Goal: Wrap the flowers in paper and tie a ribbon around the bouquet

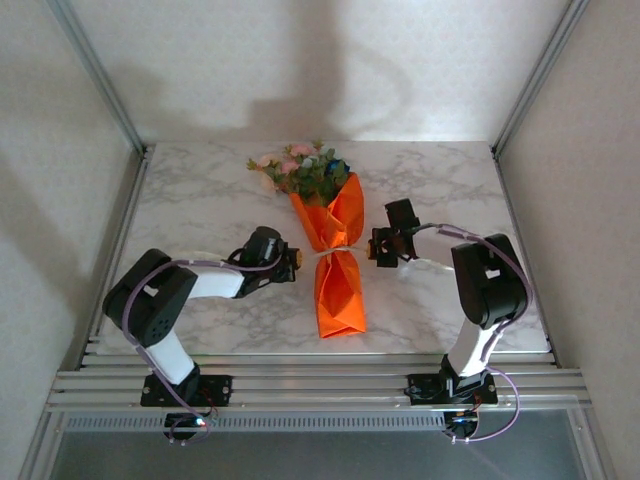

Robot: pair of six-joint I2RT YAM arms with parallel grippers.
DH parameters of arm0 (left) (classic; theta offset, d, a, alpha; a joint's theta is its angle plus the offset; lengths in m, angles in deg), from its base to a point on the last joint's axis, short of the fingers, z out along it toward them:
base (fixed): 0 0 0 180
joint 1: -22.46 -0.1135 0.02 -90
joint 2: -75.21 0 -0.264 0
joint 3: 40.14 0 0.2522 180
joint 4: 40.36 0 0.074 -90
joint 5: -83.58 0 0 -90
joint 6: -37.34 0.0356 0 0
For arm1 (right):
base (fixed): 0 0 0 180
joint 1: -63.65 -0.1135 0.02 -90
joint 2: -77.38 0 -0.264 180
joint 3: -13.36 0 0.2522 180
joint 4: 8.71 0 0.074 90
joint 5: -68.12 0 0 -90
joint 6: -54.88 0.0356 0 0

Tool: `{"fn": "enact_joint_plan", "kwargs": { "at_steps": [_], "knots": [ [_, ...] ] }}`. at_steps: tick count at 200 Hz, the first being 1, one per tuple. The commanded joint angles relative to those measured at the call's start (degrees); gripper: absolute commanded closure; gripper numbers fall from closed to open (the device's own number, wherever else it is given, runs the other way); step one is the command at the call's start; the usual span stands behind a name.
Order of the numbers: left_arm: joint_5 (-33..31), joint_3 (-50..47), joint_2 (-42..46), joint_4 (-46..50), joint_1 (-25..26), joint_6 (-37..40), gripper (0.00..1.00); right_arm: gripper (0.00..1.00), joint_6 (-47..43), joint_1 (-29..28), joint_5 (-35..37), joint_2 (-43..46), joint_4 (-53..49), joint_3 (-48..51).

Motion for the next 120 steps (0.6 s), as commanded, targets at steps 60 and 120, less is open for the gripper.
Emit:
{"fn": "enact_joint_plan", "kwargs": {
  "at_steps": [60,120],
  "knots": [
    [4.6,-13.1,13.1,-1.3,-13.7,4.3,1.00,1.00,-13.3,12.3,2.9,9.8,-6.7,6.8],
    [9.5,-10.4,11.7,1.0,-15.0,7.2,0.88,1.00,-15.0,12.2,2.1,9.9,-8.6,5.6]
  ]
}}
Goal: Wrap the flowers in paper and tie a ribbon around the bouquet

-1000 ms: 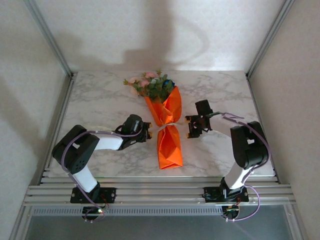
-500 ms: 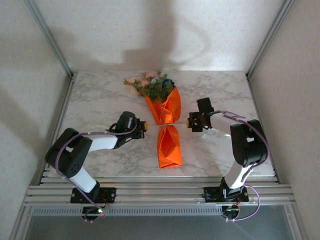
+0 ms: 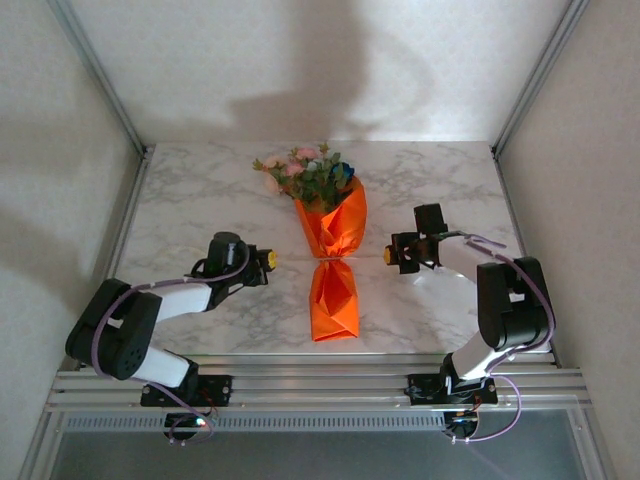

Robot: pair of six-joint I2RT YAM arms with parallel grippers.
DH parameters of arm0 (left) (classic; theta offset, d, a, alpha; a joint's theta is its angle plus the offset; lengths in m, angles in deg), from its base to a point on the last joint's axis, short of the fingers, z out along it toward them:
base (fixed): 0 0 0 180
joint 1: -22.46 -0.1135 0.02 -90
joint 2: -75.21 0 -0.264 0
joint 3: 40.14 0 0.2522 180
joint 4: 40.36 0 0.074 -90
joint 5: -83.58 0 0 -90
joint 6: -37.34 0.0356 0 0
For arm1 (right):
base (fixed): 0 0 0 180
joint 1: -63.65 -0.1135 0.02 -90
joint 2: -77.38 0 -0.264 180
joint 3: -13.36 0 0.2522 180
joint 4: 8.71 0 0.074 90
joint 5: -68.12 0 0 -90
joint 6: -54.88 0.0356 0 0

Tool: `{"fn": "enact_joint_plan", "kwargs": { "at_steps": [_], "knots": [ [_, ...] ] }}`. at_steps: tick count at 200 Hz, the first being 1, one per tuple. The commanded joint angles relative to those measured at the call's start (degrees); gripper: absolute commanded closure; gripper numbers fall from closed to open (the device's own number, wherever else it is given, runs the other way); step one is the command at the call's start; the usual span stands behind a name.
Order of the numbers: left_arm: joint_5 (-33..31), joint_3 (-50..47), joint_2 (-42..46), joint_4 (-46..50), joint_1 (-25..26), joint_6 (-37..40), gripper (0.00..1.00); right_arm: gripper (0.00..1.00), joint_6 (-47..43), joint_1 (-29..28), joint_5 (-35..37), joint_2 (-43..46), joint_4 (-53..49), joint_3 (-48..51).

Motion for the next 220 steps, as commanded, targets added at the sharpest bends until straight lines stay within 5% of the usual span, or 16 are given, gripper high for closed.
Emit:
{"fn": "enact_joint_plan", "kwargs": {
  "at_steps": [1,11,36,86,121,169,220],
  "knots": [
    [-0.7,1.4,-1.5,3.4,-3.8,3.0,0.84,1.00,-3.0,4.1,9.2,0.1,-4.7,-1.5],
    [2.7,3.4,-3.3,6.0,-3.6,4.8,0.61,0.99,-4.1,3.7,8.0,-0.8,-8.7,-3.7],
    [-0.2,4.4,2.9,19.6,-3.8,7.8,0.37,0.63,-7.3,3.1,6.6,-1.6,-17.3,-7.8],
    [-10.6,7.2,18.4,39.7,-7.0,6.5,0.38,0.49,-14.1,3.1,11.0,4.0,-26.2,-10.8],
    [-8.2,20.6,2.3,54.0,-6.1,12.7,0.38,0.47,-22.9,3.5,17.4,4.1,-32.4,-15.2],
    [-17.5,43.7,-17.0,67.0,-6.5,25.9,0.36,0.47,-34.6,3.9,22.2,4.5,-37.2,-20.9],
    [-20.3,44.7,-16.6,74.7,-3.4,26.8,0.29,0.47,-36.8,4.2,24.9,7.2,-38.8,-21.2]
  ]
}}
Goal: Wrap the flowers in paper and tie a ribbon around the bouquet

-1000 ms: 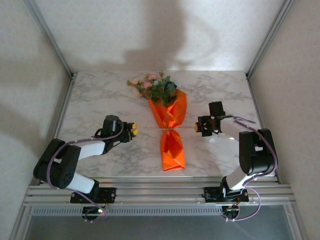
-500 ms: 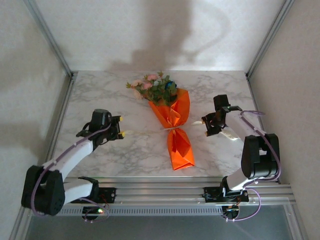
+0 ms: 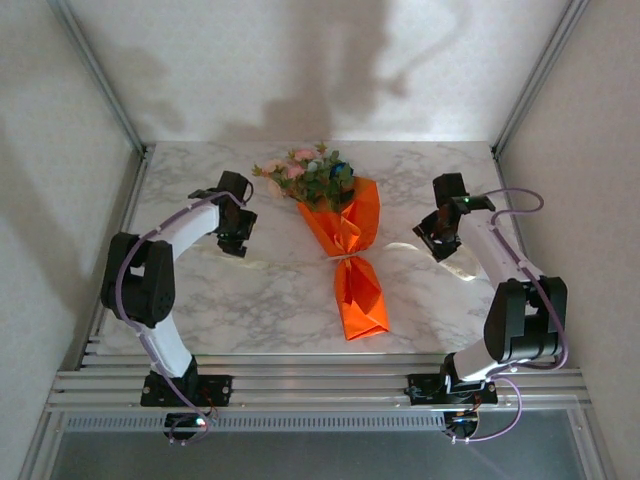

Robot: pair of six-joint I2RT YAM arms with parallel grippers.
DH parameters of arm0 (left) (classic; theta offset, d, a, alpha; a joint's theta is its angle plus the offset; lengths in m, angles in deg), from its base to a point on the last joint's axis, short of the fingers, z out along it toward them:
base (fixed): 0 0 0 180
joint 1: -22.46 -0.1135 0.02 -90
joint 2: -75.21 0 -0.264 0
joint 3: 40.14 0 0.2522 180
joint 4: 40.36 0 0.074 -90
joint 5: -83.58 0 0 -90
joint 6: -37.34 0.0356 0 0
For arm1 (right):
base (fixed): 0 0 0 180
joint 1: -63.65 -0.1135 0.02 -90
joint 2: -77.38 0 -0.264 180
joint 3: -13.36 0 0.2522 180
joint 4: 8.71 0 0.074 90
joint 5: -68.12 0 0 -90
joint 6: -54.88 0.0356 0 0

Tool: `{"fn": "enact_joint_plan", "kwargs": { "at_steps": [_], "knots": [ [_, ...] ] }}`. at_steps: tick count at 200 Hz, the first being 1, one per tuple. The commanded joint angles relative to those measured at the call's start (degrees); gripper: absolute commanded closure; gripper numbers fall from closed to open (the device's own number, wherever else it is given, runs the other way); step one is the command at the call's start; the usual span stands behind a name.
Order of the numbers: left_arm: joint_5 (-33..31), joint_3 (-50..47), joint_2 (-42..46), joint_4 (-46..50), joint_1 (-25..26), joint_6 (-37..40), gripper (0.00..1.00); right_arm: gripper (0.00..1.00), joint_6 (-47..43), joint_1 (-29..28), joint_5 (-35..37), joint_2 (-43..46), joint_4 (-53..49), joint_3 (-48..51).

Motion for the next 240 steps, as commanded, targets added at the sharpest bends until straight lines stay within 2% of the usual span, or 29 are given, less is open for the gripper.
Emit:
{"fn": "enact_joint_plan", "kwargs": {
  "at_steps": [1,17,37,70,103,130,156,168,186,194,216,240],
  "knots": [
    [-4.4,-1.1,2.7,10.1,2.2,1.1,0.29,0.47,-2.8,0.5,3.1,1.9,-3.4,-1.1],
    [-4.9,-3.8,3.5,11.9,2.7,-0.7,0.26,0.47,-3.3,0.5,3.3,1.9,-3.3,-1.2],
    [-2.5,-7.6,2.6,8.5,1.9,-2.2,0.27,0.47,-3.9,0.5,3.4,1.8,-3.1,-1.3],
    [-3.1,-5.6,-1.2,6.4,0.9,-4.9,0.27,0.47,-5.7,0.8,3.4,1.1,-3.6,-2.3],
    [-1.9,-6.6,-3.2,-0.1,-1.2,-7.6,0.31,0.47,-7.5,1.7,3.3,1.7,-3.9,-2.1],
    [-1.6,-3.5,-5.1,2.0,-1.1,-6.2,0.34,0.48,-8.8,2.2,3.7,2.4,-4.3,-1.7],
    [0.3,-5.1,-5.1,0.6,-0.1,-6.5,0.48,0.48,-8.8,3.1,5.3,3.4,-5.1,-0.8],
    [1.3,-6.1,-4.8,-0.9,0.4,-7.5,0.58,0.48,-9.1,4.5,5.8,3.8,-5.0,0.1],
    [3.0,-7.0,-4.5,-4.0,1.2,-8.4,0.91,0.49,-10.8,7.9,6.3,4.0,-4.8,1.1],
    [3.7,-7.5,-3.7,-5.3,1.4,-8.9,1.00,0.49,-11.9,9.4,6.3,3.8,-4.8,1.3],
    [3.3,-7.9,2.5,-7.3,1.9,-8.9,1.00,0.49,-14.9,13.8,6.7,1.8,-5.3,1.1],
    [6.5,-8.1,11.1,-11.3,4.2,-8.6,1.00,0.50,-15.6,19.0,3.9,-0.6,-4.8,2.5]
  ]
}}
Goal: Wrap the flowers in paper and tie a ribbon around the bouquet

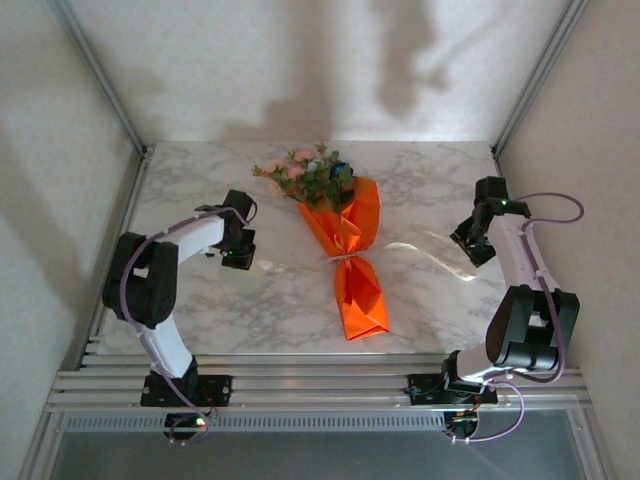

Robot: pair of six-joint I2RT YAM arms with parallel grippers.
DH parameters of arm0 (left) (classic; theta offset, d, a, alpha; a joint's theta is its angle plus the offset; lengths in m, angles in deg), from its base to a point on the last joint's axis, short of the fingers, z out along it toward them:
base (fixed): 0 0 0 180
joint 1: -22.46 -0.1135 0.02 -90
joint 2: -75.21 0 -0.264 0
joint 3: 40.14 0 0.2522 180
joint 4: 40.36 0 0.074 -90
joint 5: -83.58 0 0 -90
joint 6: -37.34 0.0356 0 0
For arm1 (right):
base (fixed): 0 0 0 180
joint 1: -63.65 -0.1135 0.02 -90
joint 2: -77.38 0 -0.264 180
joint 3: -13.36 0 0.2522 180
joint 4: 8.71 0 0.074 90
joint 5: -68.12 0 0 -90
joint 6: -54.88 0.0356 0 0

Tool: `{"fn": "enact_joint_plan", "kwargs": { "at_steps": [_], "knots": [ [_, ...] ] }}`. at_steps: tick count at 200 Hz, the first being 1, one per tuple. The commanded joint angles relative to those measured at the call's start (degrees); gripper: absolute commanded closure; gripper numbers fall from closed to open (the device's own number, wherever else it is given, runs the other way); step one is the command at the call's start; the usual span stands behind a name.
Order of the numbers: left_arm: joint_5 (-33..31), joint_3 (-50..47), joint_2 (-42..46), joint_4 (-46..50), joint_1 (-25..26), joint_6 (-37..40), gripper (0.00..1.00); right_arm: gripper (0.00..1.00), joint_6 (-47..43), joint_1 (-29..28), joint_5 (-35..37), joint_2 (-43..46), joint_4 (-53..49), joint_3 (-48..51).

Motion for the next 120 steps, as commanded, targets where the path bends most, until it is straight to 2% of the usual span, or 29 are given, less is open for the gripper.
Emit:
{"fn": "enact_joint_plan", "kwargs": {
  "at_steps": [1,17,52,99,120],
  "knots": [
    [3.8,0.2,9.8,-7.5,2.6,-0.9,1.00,0.50,-2.6,4.2,-1.0,-2.6,-1.4,1.9],
    [9.3,1.1,12.7,-14.6,6.3,-1.4,1.00,0.50,-3.2,7.3,-3.0,-4.5,-0.8,2.2],
    [15.6,10.4,11.6,-18.8,13.7,-0.5,1.00,0.50,-4.7,8.6,-5.0,-9.7,-1.9,-1.4],
    [18.5,18.1,8.5,-17.4,15.5,2.5,1.00,0.51,-3.4,8.1,-7.5,-9.0,-1.2,-1.0],
    [18.6,17.9,8.4,-18.4,15.6,2.1,1.00,0.51,-4.2,2.8,-9.3,-4.6,1.3,-0.6]
  ]
}}
